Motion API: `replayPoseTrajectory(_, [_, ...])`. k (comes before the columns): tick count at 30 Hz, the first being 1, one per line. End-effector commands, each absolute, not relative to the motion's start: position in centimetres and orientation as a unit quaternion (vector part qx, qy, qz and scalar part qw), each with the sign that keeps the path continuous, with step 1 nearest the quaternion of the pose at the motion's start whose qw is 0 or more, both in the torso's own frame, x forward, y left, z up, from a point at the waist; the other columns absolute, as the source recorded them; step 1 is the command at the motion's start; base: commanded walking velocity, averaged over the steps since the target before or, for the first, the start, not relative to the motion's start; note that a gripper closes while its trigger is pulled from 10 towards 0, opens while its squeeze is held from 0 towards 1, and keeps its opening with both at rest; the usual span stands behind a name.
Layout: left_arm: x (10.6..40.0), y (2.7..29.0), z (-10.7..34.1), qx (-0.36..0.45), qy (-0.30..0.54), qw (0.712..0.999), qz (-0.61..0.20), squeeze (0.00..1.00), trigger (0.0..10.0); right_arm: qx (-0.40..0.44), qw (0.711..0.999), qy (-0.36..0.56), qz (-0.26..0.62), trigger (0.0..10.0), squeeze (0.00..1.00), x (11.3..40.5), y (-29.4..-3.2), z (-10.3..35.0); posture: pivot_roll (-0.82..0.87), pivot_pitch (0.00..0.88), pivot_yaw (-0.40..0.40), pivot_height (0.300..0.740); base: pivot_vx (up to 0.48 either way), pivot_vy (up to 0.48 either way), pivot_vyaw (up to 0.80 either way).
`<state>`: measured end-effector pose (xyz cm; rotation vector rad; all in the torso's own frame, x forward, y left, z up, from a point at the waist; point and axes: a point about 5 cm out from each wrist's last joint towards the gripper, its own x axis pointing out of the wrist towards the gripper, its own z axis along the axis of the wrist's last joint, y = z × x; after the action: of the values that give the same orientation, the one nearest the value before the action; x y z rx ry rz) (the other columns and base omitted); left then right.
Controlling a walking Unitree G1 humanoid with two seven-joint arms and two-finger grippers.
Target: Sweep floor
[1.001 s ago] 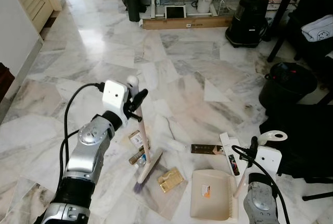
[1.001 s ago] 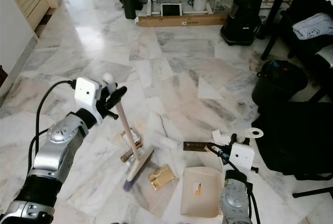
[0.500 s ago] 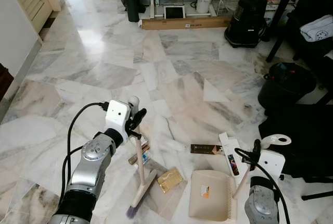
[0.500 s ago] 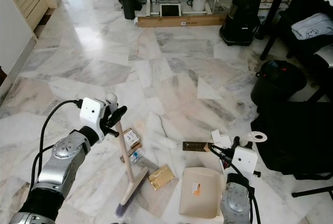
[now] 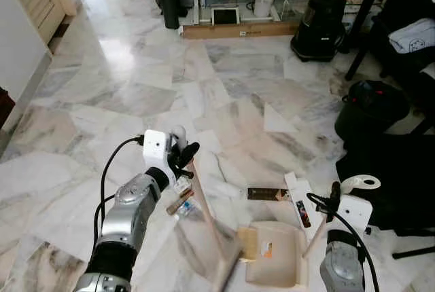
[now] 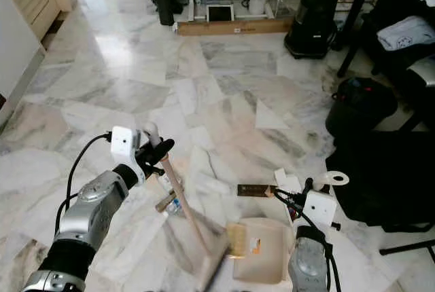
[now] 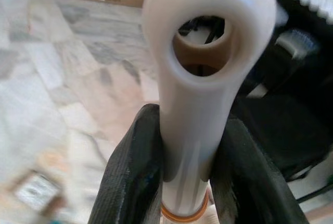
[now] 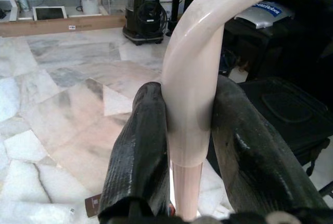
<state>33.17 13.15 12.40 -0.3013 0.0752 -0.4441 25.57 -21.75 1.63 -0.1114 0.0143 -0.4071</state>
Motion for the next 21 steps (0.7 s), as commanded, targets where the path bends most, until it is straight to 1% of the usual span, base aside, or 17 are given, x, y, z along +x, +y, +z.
replayPoseTrajectory(1, [33.6,12.9,13.9,-0.206,0.015,0.952,-0.228,0.0,10.0,-0.055,0.978,0.053,-0.196,10.0,0.0,24.5,-21.5,0.1,0.08,0.112,0.002,0.74,0.0,0.0,0.0])
replayPoseTrajectory(2, [33.6,12.9,13.9,-0.206,0.015,0.952,-0.228,0.0,10.0,-0.055,0.978,0.053,-0.196,10.0,0.0,24.5,-21.5,0.1,0.08,0.112,0.002,0.74,0.0,0.0,0.0])
replayPoseTrajectory(6, [34.0,13.1,15.3,-0.255,-0.004,0.94,-0.224,0.0,10.0,-0.054,0.978,0.053,-0.194,10.0,0.0,24.6,-21.4,0.1,0.08,0.114,0.0,0.74,0.0,0.0,0.0])
replayPoseTrajectory(10, [34.1,13.6,15.9,-0.246,-0.013,0.943,-0.222,0.0,10.0,-0.054,0.978,0.051,-0.192,10.0,0.0,24.7,-21.3,0.2,0.09,0.115,-0.002,0.74,0.0,0.0,0.0])
replayPoseTrajectory(13, [34.3,14.2,16.9,-0.234,-0.036,0.95,-0.204,0.0,10.0,-0.054,0.979,0.048,-0.192,10.0,0.0,24.8,-21.4,0.3,0.09,0.115,-0.002,0.74,0.0,0.0,0.0])
replayPoseTrajectory(14, [34.4,14.7,17.5,-0.211,-0.057,0.958,-0.185,0.0,10.0,-0.055,0.979,0.047,-0.192,10.0,0.0,24.8,-21.4,0.3,0.09,0.114,-0.006,0.74,0.0,0.0,0.0])
replayPoseTrajectory(15, [34.4,15.3,18.8,-0.149,-0.096,0.971,-0.16,0.0,10.0,-0.056,0.979,0.046,-0.191,10.0,0.0,25.0,-21.5,0.4,0.09,0.114,-0.006,0.74,0.0,0.0,0.0])
replayPoseTrajectory(16, [34.4,15.2,19.1,-0.119,-0.106,0.974,-0.161,0.0,10.0,-0.056,0.979,0.046,-0.191,10.0,0.0,25.0,-21.6,0.5,0.09,0.115,-0.006,0.74,0.0,0.0,0.0])
replayPoseTrajectory(21, [34.1,14.5,18.6,-0.095,-0.098,0.975,-0.176,0.0,10.0,-0.058,0.979,0.046,-0.19,10.0,0.0,25.1,-21.6,0.5,0.09,0.116,-0.005,0.74,0.0,0.0,0.0])
